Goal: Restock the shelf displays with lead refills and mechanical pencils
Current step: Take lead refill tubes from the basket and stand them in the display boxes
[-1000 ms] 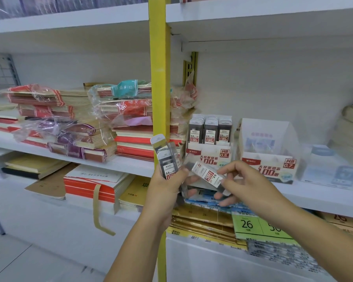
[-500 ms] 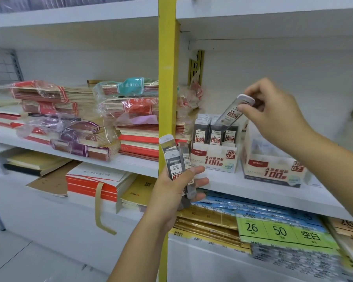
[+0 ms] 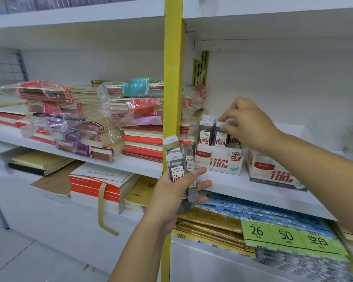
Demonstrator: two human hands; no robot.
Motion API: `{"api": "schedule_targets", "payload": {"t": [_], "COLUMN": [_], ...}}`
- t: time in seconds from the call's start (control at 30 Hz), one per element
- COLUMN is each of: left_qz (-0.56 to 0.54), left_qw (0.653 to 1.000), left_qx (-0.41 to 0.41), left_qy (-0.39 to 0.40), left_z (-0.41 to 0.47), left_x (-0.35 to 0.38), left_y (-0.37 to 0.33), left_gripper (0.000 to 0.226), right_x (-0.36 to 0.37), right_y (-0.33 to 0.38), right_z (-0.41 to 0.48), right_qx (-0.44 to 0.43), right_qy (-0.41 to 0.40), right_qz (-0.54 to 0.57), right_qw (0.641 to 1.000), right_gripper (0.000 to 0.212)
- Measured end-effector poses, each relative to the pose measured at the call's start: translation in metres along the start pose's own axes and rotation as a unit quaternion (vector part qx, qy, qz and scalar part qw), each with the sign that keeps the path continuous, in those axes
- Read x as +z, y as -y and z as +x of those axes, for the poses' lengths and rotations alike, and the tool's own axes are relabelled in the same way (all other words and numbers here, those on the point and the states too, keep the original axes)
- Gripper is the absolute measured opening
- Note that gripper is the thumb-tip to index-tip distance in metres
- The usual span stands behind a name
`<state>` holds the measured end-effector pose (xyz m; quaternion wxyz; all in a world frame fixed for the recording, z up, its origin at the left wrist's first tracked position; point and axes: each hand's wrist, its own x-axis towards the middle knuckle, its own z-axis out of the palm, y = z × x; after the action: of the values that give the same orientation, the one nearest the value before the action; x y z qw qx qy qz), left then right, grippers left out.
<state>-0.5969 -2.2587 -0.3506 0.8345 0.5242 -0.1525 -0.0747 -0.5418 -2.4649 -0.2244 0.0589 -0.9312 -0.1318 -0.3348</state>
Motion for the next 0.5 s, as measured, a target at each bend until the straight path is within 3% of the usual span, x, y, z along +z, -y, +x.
{"api": "schedule_targets", "payload": {"t": [0.13,0.2,0.27,0.33,0.43,0.5], "left_qz": [-0.001,-0.001,-0.005,-0.009,-0.007,-0.007], "left_qw": [1.000,1.000,0.999,0.998,0.995,0.993], "left_qx": [-0.007,-0.012,-0.015,-0.020,-0.028,-0.033], "left_qy": [0.007,0.020,0.040,0.065,0.099,0.112], "left_z": [-0.001,-0.002,-0.003,-0.005,-0.008,-0.009], "left_x": [0.001,0.003,0.005,0.008,0.014,0.018], "left_y": [0.000,-0.001,-0.002,-0.003,-0.003,-0.001], "left_gripper": [0.024,0.024,0.029,0.029,0.034,0.034], "right_x": [0.002,-0.003,-0.009,-0.014,-0.014,-0.009], "right_y": [-0.001,0.004,0.013,0.027,0.048,0.051], "right_z": [-0.011,-0.020,-0.035,-0.053,-0.076,-0.085], "right_qx": [0.002,0.010,0.020,0.038,0.078,0.095], "right_qy": [0.008,-0.018,-0.054,-0.023,0.121,0.146], "right_qz": [-0.085,-0.073,0.018,0.158,0.379,0.456], "right_qw": [0.996,0.997,0.998,0.986,0.914,0.873], "right_gripper": [0.037,0.037,0.033,0.026,0.028,0.035]}}
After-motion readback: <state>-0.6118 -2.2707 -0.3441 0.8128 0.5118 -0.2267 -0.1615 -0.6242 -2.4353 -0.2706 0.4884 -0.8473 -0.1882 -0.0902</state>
